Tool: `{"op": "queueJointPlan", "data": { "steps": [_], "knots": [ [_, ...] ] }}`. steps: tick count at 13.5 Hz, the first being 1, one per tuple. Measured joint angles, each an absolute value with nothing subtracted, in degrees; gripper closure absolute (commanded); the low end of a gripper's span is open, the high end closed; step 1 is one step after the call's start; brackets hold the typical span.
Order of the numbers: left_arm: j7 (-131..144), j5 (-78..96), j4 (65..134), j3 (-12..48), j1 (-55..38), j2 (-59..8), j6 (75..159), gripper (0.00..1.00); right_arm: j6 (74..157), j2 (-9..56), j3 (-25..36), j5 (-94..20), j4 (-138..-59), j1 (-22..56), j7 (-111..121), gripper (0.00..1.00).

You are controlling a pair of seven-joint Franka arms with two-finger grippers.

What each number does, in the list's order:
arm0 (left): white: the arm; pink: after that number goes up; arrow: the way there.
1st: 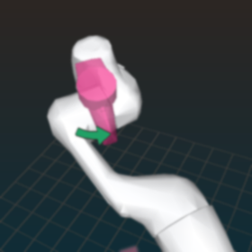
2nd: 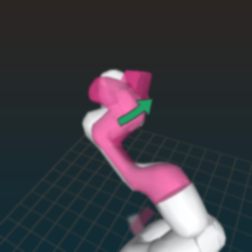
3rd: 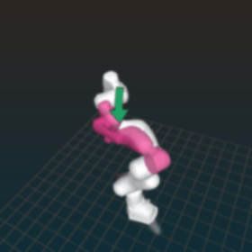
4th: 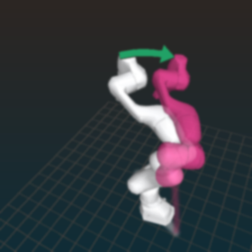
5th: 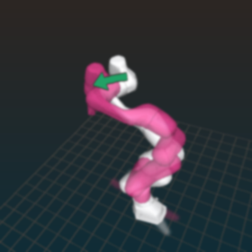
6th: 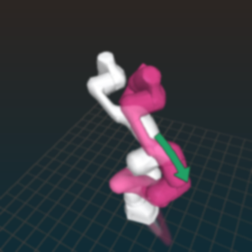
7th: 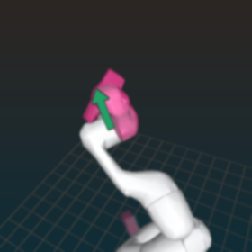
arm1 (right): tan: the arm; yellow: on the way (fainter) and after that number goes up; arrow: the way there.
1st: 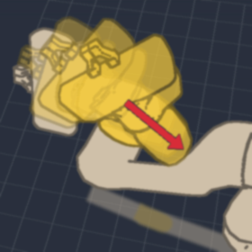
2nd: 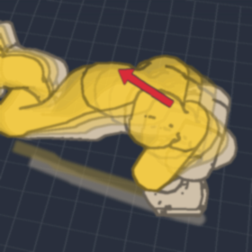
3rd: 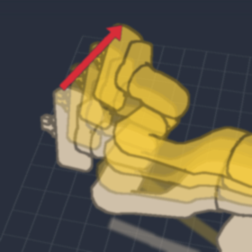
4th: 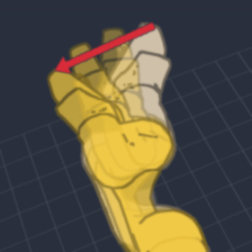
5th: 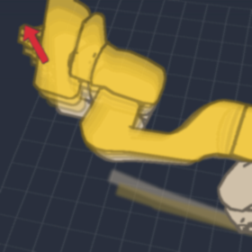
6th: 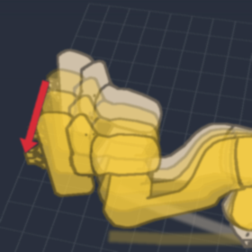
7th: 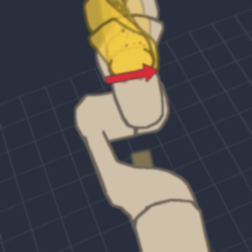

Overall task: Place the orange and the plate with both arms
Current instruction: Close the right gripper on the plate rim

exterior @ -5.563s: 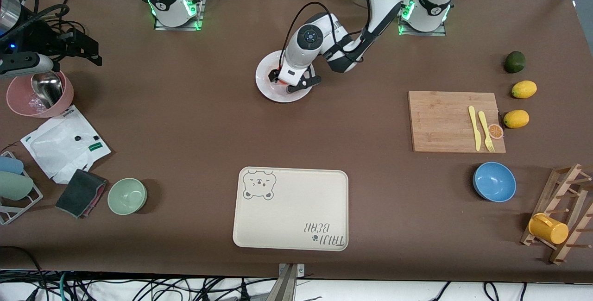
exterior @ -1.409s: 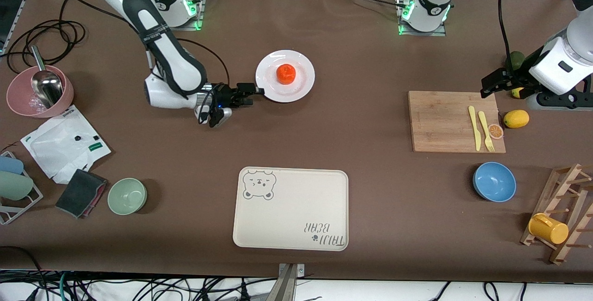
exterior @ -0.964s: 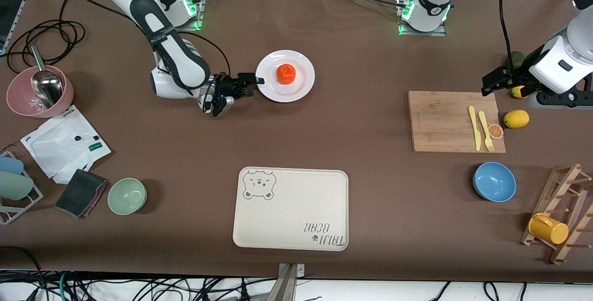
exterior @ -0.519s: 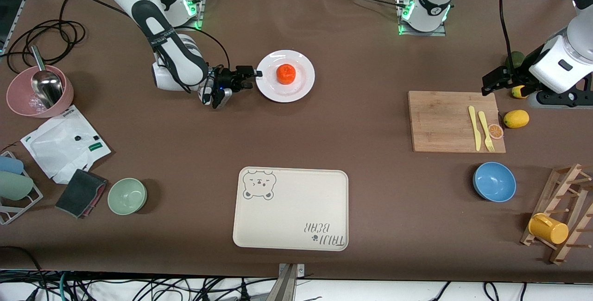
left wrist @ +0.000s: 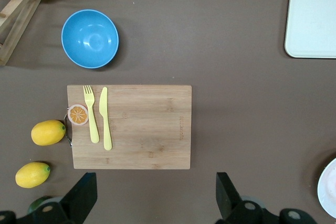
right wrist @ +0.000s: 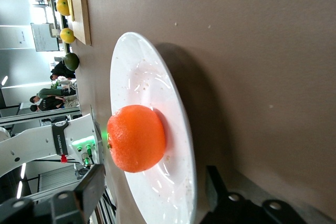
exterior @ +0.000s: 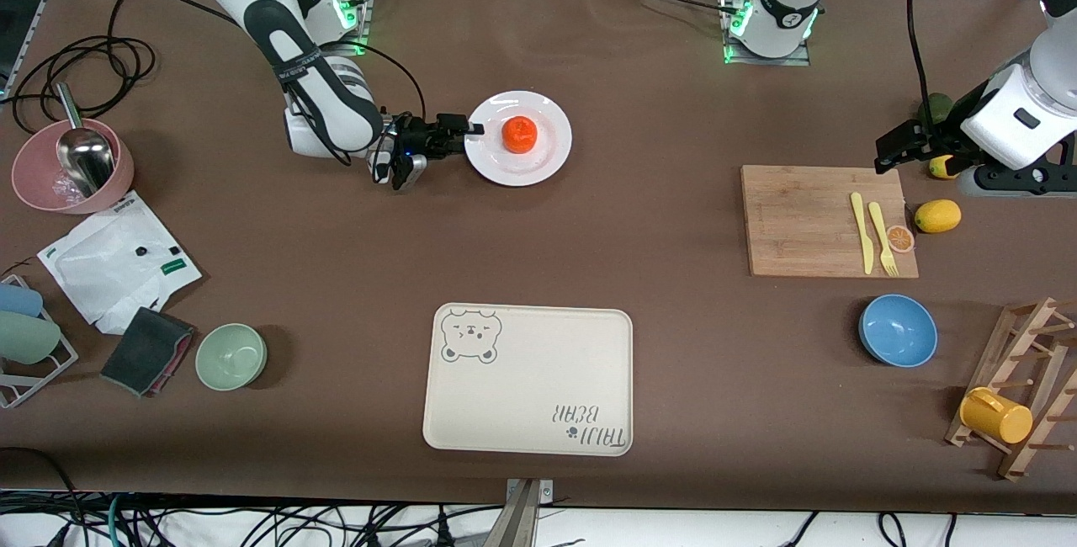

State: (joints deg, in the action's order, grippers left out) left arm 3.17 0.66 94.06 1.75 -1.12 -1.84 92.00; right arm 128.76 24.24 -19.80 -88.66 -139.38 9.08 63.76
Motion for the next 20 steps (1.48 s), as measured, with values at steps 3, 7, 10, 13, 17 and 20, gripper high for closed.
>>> {"op": "queueJointPlan", "data": {
  "steps": [3, 7, 10, 13, 17, 20],
  "knots": [
    [3.2, 0.7, 94.1, 1.8, -1.1, -1.8, 92.0, 0.00, 129.0, 24.2, -20.1, -88.9, -139.4, 9.1, 63.8, 0.23],
    [3.2, 0.7, 94.1, 1.8, -1.1, -1.8, 91.7, 0.00, 129.4, 24.2, -20.2, -88.9, -139.6, 9.1, 65.2, 0.40],
    [3.2, 0.7, 94.1, 1.8, -1.1, -1.8, 91.6, 0.00, 129.8, 24.2, -20.2, -88.9, -139.7, 9.1, 65.5, 0.46],
    [3.2, 0.7, 94.1, 1.8, -1.1, -1.8, 91.5, 0.00, 130.1, 24.3, -20.2, -88.9, -139.8, 9.1, 66.3, 0.51],
    [3.2, 0.7, 94.1, 1.8, -1.1, -1.8, 91.5, 0.00, 130.2, 24.7, -20.2, -89.0, -140.3, 9.1, 68.5, 0.60],
    [3.2, 0.7, 94.1, 1.7, -1.1, -1.8, 91.0, 0.00, 130.2, 25.2, -20.2, -89.0, -140.3, 9.1, 69.4, 0.76]
  ]
}}
